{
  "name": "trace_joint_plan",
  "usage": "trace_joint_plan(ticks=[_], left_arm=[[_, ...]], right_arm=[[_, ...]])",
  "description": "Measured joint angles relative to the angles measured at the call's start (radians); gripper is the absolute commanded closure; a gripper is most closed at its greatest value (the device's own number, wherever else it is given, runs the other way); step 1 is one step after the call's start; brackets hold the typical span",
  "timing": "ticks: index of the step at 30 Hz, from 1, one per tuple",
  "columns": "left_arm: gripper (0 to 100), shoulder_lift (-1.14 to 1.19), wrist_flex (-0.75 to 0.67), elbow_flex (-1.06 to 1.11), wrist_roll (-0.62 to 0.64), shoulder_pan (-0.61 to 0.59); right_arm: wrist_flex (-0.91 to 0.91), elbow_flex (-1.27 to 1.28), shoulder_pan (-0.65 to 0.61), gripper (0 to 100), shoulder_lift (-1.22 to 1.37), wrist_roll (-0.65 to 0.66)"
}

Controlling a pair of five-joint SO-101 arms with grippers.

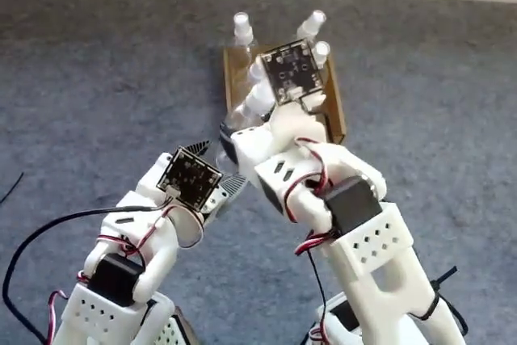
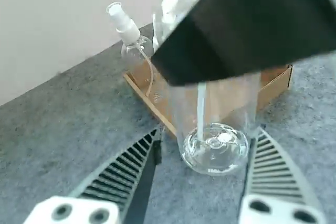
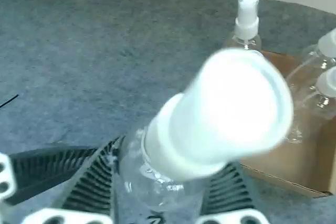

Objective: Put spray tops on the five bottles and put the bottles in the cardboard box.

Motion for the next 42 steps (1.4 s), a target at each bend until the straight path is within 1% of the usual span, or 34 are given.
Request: trace_joint_plan(ticks=[3,6,8,12,15,19,23,29,42], left_arm=[[77,0.0,0.0,0.035,-0.002,-0.003],[77,0.0,0.0,0.071,-0.002,-0.018],[77,0.0,0.0,0.08,-0.002,-0.02],[77,0.0,0.0,0.08,-0.002,-0.107],[79,0.0,0.0,0.08,-0.002,-0.147],[84,0.0,0.0,0.106,-0.002,-0.149],[84,0.0,0.0,0.115,-0.002,-0.149],[84,0.0,0.0,0.115,-0.002,-0.149],[84,0.0,0.0,0.115,-0.002,-0.149]], right_arm=[[-0.015,-0.021,0.104,99.5,0.052,0.012],[-0.04,-0.06,0.206,99.5,0.147,0.087],[-0.048,-0.084,0.235,99.5,0.219,0.127],[-0.069,-0.098,0.235,99.5,0.336,0.175],[-0.146,-0.098,0.238,99.5,0.373,0.201],[-0.215,-0.087,0.236,99.5,0.396,0.221],[-0.282,-0.044,0.236,99.5,0.404,0.224],[-0.427,0.084,0.236,99.5,0.405,0.227],[-0.572,0.166,0.236,99.5,0.405,0.227]])
